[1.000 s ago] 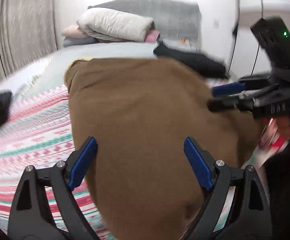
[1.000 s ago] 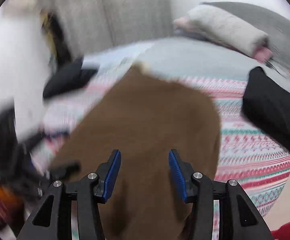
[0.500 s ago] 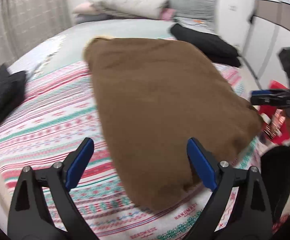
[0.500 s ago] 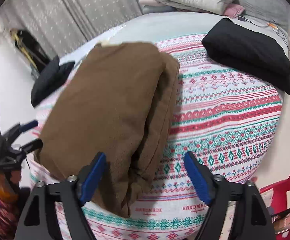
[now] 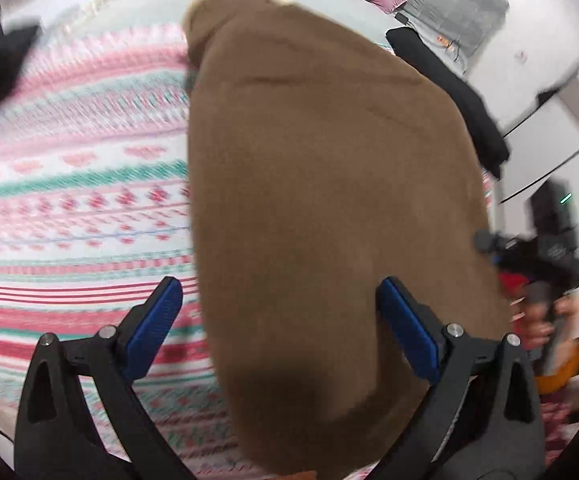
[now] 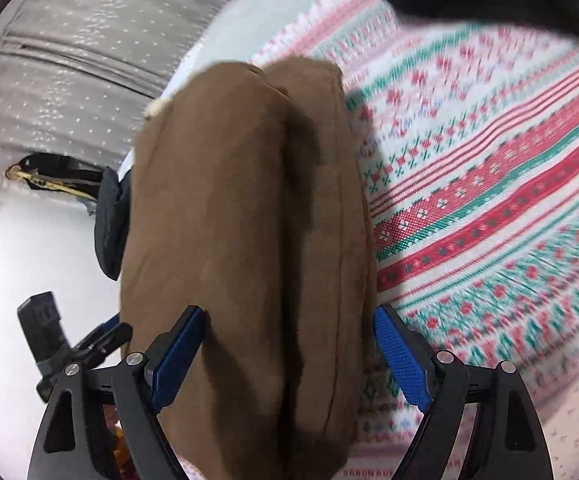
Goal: Fold large clothes
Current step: 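Carry the brown coat with both grippers toward the folded black garment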
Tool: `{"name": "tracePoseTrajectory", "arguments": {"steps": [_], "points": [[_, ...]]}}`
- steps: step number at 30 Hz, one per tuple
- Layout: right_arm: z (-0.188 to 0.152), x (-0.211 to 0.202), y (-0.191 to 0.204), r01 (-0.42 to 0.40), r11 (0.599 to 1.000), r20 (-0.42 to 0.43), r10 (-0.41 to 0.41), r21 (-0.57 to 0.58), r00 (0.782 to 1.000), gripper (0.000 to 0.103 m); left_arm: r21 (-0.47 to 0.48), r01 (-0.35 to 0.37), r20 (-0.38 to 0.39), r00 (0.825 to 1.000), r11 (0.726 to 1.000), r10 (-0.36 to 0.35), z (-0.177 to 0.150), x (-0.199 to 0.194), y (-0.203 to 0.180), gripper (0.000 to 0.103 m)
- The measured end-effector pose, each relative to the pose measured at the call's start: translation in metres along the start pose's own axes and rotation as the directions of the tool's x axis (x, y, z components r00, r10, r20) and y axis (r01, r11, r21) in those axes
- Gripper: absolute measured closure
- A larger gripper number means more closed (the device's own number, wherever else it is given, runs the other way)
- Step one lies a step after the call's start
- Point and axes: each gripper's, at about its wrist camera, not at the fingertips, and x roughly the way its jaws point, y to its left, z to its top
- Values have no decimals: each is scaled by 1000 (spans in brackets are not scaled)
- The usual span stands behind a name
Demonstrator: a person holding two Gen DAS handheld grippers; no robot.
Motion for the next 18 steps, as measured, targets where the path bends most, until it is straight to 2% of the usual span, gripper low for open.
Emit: {"name": "tracePoseTrajectory", "arguments": {"steps": [2,4,7,10,11,12,13,15,16,18], "points": [[10,12,-6,-28,999,-42,29,15,999,16,-72,107,-58,992,992,-112,10,17,19,4],[22,26,-11,-73,997,-80,75,25,994,16,-143,205,-93,971,968,-220,15,33,33,4],[36,45,-15,-149,988,-121,152,35,981,16,-205,333,-119,925,920,-361,21,59,49,3],[51,68,-21,-277,958,-144,285,76,948,16,-275,437,-113,870,856,-480,21,77,61,7],[55,72,-21,-305,949,-141,314,85,939,16,-264,448,-111,866,854,-488,21,76,61,12],[57,75,-20,-317,945,-140,326,82,935,22,-250,443,-103,872,861,-478,20,72,60,16],[58,77,-16,-326,943,-143,333,68,932,38,-235,430,-90,883,872,-460,18,67,58,23],[57,75,-7,-347,937,-121,349,39,929,51,-210,405,-58,904,890,-425,14,52,51,32],[56,69,2,-347,938,-98,345,-3,934,57,-202,400,-46,908,894,-417,14,47,49,36],[52,55,17,-345,938,-57,342,-44,938,61,-183,393,-21,915,901,-404,15,33,42,40]]}}
